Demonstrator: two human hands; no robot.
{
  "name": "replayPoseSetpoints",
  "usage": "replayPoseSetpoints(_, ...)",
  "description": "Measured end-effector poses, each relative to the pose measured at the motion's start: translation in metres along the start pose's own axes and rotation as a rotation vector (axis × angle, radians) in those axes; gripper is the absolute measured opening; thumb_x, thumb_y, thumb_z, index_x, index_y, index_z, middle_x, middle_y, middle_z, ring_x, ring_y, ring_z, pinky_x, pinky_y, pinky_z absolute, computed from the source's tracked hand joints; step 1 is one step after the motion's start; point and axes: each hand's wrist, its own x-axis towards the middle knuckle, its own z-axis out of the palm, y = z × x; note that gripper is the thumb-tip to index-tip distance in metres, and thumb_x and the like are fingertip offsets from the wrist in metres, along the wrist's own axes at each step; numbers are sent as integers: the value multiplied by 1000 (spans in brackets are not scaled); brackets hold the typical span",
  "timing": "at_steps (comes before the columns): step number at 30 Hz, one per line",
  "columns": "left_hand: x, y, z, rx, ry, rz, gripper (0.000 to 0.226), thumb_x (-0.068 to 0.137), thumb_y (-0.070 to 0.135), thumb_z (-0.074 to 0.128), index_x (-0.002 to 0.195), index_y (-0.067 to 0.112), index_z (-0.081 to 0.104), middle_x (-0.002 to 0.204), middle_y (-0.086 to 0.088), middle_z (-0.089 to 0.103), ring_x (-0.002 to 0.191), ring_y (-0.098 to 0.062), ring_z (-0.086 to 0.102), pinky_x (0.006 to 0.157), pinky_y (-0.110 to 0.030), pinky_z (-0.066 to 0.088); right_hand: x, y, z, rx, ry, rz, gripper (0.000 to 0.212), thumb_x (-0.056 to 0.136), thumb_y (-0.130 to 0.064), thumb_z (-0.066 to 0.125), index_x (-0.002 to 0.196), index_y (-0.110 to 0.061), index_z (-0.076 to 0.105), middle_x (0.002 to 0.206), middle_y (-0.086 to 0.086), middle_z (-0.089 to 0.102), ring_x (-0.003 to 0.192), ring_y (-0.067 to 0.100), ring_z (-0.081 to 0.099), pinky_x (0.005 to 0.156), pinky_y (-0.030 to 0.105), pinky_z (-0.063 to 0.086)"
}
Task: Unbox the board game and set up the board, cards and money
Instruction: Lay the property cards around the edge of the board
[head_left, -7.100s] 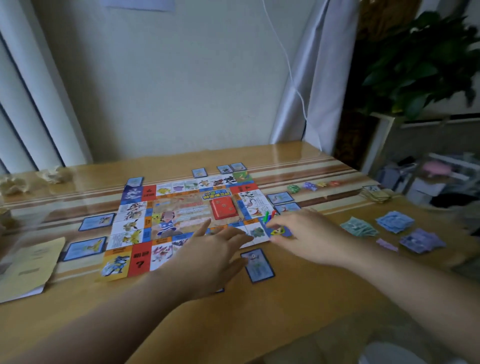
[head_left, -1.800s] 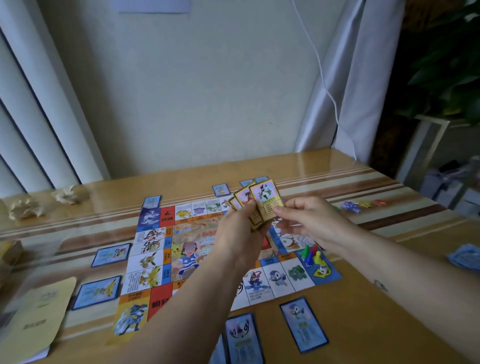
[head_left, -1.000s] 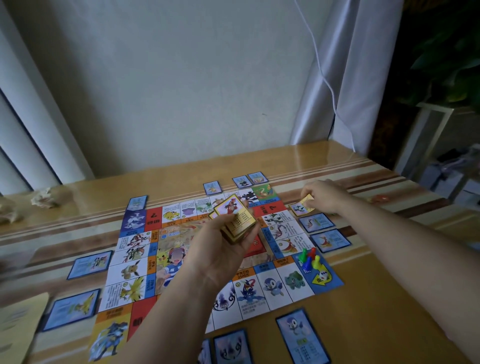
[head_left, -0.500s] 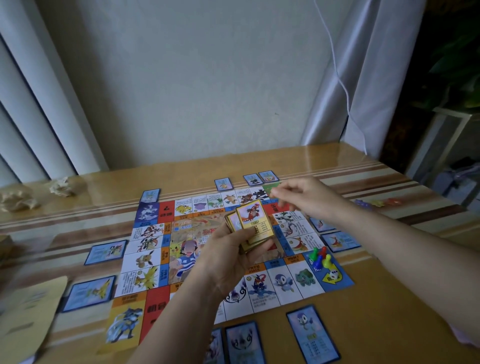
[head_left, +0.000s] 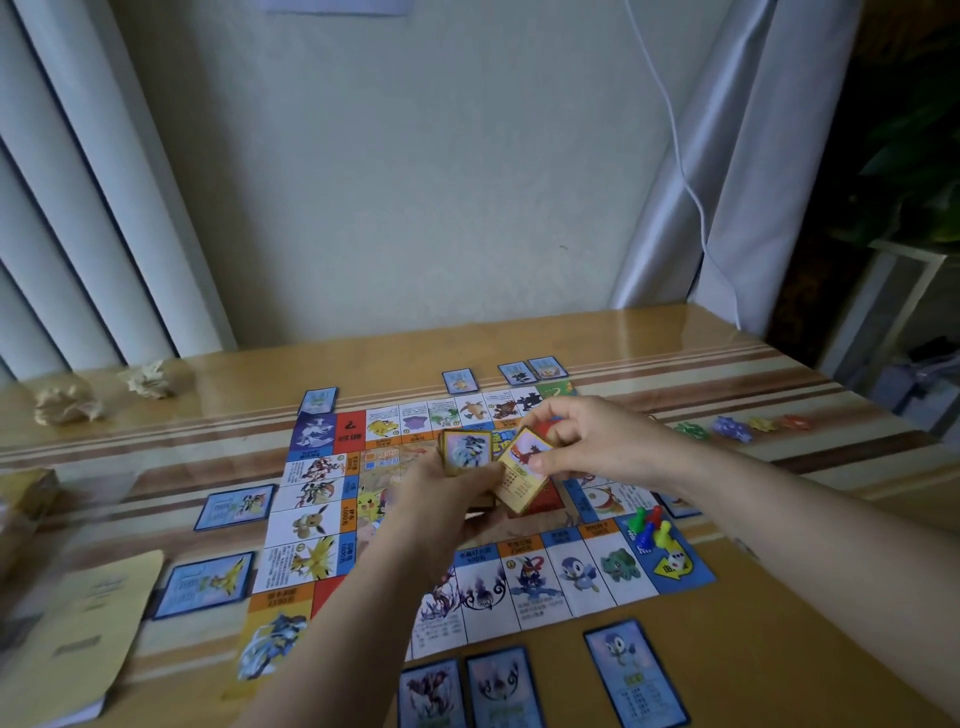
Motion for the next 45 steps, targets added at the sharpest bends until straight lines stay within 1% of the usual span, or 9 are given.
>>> replayPoseSetpoints(8,19,29,-23,425,147,253,11,85,15,69,88,8,61,84,-11,71,78,-23,70,72,-36,59,26,-28,2,-209,50,-136,11,85,-21,70,92,-23,61,93,-3,69,80,9,63,78,27,50)
replayPoseSetpoints(12,49,42,-36,289,250,254,11,92,15,59,81,15,59,80,-4,65,72,-14,62,67,-29,54,54,-33,-13,-71,-41,-119,12,87,-1,63,84,-13,60,80,1,68,65,7,63,66,22,52)
replayPoseSetpoints(16,88,60,-46,84,270,145,10,98,14,48,102,12,57,89,-1,49,80,-13,47,76,-30,45,108,-16,-30,117,299,8,14,88,5,59,99,-2,65,95,11,68,60,10,60,53,14,51)
replayPoseSetpoints(21,139,57,-47,690,159,223,31,101,10,34,128,9,49,90,-2,52,62,-12,44,53,-21,39,180,12,-26,-145,461,58,20,87,-6,65,106,-6,71,114,10,67,96,19,62,83,23,44)
replayPoseSetpoints(24,168,51,-48,1315,153,316,41,96,2,36,134,14,45,121,-9,53,94,-27,58,83,-35,50,207,27,-18,-233,430,68,18,88,-7,64,103,-8,73,116,9,68,107,21,60,87,22,42)
replayPoseSetpoints(26,180,47,-46,1577,84,330,54,90,-3,38,140,17,39,135,-5,47,114,-28,52,105,-45,38,219,33,-15,-260,401,79,16,88,-7,63,101,-9,74,115,8,68,108,21,60,87,23,42)
replayPoseSetpoints(30,198,46,-42,1701,-64,307,66,89,-3,38,149,20,26,155,1,27,135,-23,38,117,-51,16,229,40,-9,-399,391,100,14,89,-14,64,97,-21,73,114,0,68,105,21,61,93,33,47)
replayPoseSetpoints(38,206,41,-26,1768,-264,236,60,96,11,36,150,33,21,159,7,15,140,-22,29,113,-53,22,218,46,-16,-678,504,52,18,91,-28,60,107,-30,68,124,1,54,120,24,45,102,39,32)
replayPoseSetpoints(45,210,42,-17,1821,-245,208,56,98,15,37,149,32,23,156,8,24,134,-23,37,108,-49,32,185,64,-39,-697,-1,104,48,105,-31,18,151,-18,21,159,5,14,146,22,14,118,40,14)
